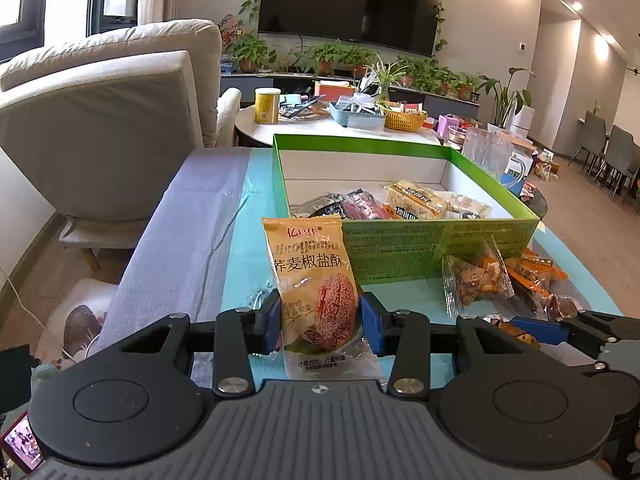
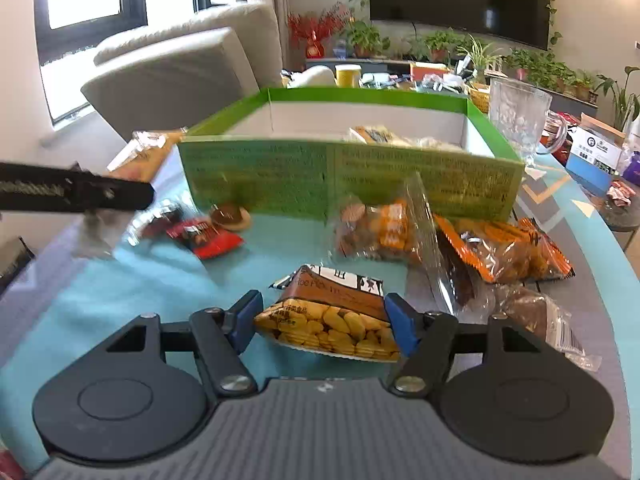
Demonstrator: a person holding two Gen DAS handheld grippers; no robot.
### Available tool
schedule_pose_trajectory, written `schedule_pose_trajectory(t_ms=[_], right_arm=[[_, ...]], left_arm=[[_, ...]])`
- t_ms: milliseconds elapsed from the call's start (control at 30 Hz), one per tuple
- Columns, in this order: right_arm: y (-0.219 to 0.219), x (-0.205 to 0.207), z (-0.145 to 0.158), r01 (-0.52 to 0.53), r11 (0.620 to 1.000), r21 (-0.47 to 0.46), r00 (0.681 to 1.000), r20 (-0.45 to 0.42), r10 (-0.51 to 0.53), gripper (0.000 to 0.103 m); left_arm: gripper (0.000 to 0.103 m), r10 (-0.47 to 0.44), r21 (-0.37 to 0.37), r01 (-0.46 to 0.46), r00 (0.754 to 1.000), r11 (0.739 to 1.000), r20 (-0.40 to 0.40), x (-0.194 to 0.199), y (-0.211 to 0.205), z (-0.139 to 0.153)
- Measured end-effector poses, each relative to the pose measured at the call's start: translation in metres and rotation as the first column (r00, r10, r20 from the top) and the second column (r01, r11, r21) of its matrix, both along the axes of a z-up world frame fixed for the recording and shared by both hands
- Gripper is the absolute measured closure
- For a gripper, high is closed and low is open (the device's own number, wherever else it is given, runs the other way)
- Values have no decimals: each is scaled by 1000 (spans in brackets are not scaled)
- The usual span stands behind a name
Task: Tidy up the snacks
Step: 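Carry both held snacks up over the green box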
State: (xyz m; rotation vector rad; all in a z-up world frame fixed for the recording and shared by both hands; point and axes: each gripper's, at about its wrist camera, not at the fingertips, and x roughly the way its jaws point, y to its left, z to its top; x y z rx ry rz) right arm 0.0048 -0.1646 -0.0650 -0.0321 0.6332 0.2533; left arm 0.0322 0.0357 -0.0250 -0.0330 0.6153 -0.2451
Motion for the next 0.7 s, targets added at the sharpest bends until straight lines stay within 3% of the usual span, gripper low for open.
schedule_pose_trajectory(t_ms=[367, 700], right_arm=[[-5, -6, 39, -1, 999, 36, 990, 139, -4, 56], [-16, 20, 70, 42, 997, 60, 966, 253, -56, 56]], left_arm=[[65, -7, -11, 7, 998, 1000, 64, 7, -4, 20], [65, -33, -16, 36, 992, 999, 119, 29, -21, 36]])
